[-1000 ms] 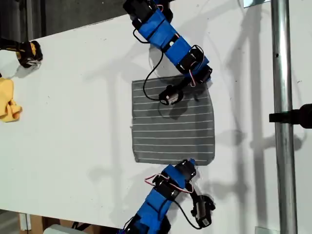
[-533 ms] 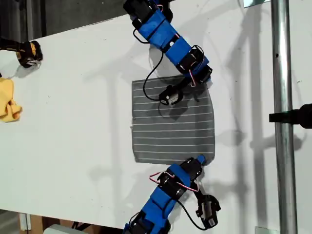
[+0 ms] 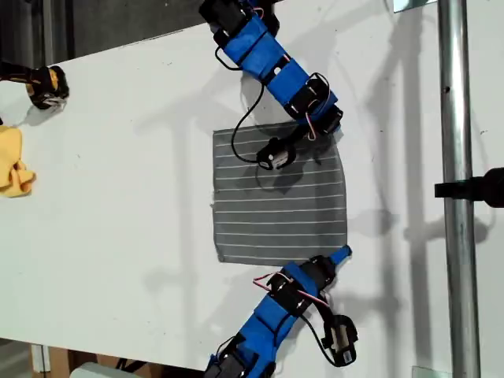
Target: Grasp corners of a towel and fold twice.
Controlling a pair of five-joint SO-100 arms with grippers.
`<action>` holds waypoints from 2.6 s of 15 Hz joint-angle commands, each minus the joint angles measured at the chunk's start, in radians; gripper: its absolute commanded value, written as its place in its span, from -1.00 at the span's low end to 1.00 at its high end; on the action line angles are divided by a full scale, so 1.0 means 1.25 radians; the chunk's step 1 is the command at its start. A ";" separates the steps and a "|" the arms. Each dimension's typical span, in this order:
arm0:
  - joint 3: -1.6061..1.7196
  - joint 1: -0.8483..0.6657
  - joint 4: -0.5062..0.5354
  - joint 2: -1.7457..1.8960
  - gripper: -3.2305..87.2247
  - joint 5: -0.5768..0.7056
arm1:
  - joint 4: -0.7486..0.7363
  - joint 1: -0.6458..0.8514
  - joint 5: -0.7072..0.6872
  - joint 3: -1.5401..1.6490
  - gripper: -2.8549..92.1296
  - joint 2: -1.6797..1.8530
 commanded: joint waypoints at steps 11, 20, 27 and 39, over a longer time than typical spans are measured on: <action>-0.047 -0.020 -0.034 -0.198 -0.70 -0.045 | 0.022 0.013 -0.009 -0.040 -0.94 0.010; -0.189 0.009 0.140 -0.155 -0.95 -0.043 | 0.113 -0.025 -0.023 -0.151 -0.94 0.000; -0.217 0.104 0.050 -0.032 -0.95 -0.020 | 0.206 -0.114 -0.025 -0.333 -0.94 0.002; 0.067 -0.299 0.187 0.253 -0.95 0.188 | 0.244 0.298 -0.234 -0.083 -0.94 0.272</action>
